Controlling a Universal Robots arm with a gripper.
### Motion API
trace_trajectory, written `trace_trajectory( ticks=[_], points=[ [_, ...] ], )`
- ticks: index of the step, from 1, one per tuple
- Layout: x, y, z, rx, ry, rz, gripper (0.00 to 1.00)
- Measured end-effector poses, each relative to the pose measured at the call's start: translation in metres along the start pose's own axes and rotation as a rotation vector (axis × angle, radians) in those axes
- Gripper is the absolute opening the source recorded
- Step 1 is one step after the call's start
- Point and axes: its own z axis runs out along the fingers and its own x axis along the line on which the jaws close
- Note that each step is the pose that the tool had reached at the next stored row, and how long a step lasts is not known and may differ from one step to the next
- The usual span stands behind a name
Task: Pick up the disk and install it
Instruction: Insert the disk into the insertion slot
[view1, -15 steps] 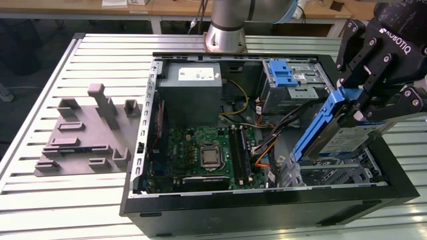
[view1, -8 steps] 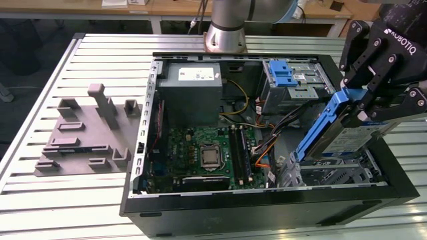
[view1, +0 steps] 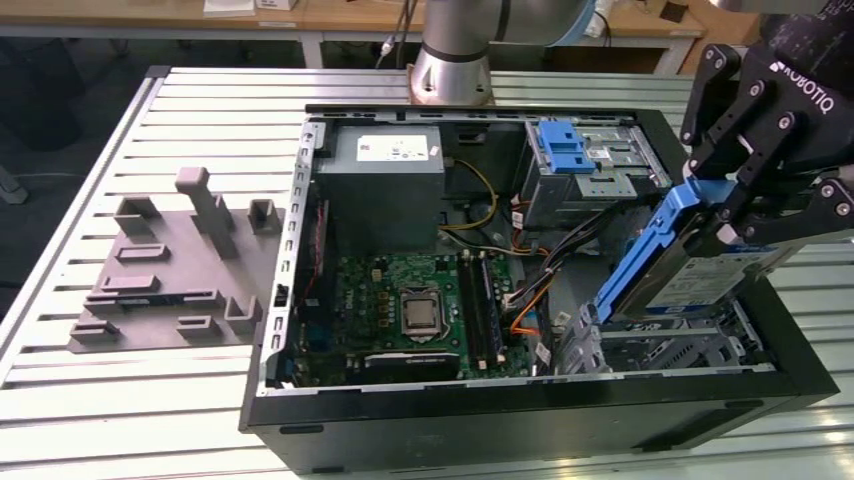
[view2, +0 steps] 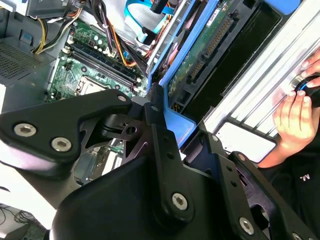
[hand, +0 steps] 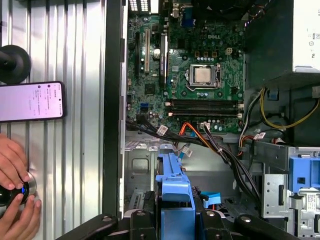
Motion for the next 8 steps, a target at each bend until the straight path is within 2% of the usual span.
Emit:
trace_trajectory(
  ticks=[8],
  points=[
    [0.0000, 0.0010, 0.0025, 0.0000, 0.0003, 0.000, 0.36]
  ],
)
